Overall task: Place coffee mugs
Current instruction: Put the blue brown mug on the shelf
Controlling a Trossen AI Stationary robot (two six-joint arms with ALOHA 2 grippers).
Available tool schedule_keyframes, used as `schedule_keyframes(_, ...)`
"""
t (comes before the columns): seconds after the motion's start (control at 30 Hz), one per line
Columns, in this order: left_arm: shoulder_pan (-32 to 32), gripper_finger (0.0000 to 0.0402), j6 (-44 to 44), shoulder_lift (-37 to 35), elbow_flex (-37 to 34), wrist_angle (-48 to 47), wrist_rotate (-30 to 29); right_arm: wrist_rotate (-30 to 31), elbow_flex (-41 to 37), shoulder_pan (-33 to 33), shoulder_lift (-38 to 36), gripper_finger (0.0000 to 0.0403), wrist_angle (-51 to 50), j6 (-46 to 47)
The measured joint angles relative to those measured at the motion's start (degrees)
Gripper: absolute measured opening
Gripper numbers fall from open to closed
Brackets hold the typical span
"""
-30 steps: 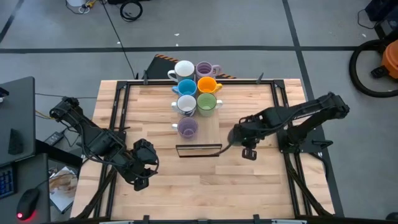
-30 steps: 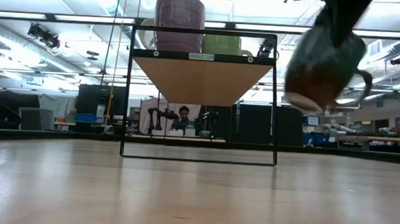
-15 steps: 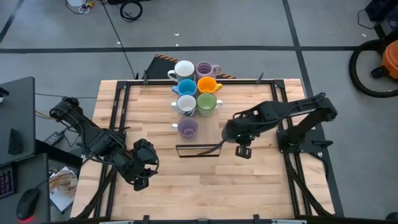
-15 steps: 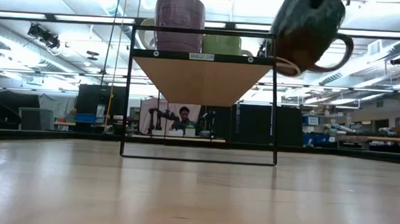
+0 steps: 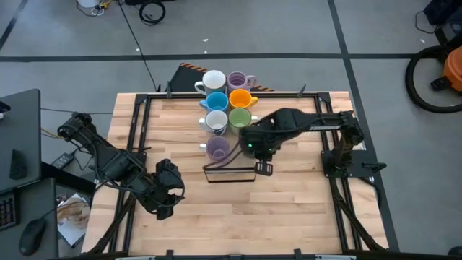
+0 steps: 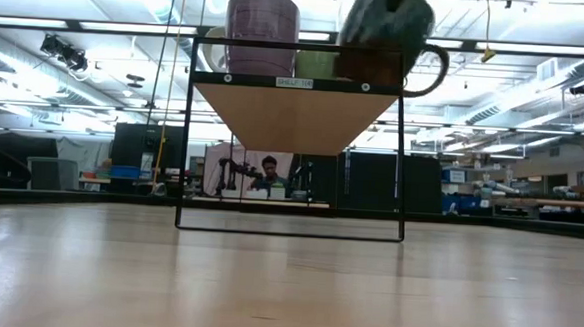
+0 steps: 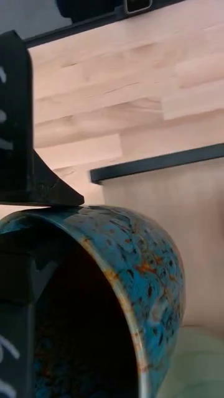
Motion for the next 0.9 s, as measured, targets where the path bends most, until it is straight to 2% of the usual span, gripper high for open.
schedule_keyframes(0.27, 0.02, 0.0172, 0.11, 0.0, 0.0, 0.04, -0.43, -3.62, 3.61, -2.65, 4.12, 0.0041, 0.46, -3.1)
schedule_keyframes(0.47, -0.01, 0.0172, 0.09, 0.0, 0.0, 0.11, -0.41, -3.77, 3.54, -2.79, 3.87, 0.0041, 0.29, -3.04)
schedule_keyframes(0.7, -0.01, 0.0172, 0.07, 0.0, 0.0, 0.13, -0.41, -2.52, 3.39, -2.49, 4.16, 0.0097, 1.66, -3.68)
schedule_keyframes(0.9, -0.01, 0.0172, -0.67, 0.0, 0.0, 0.13, -0.37, -0.4, 3.32, -2.49, 4.33, 0.0106, 4.01, -7.14)
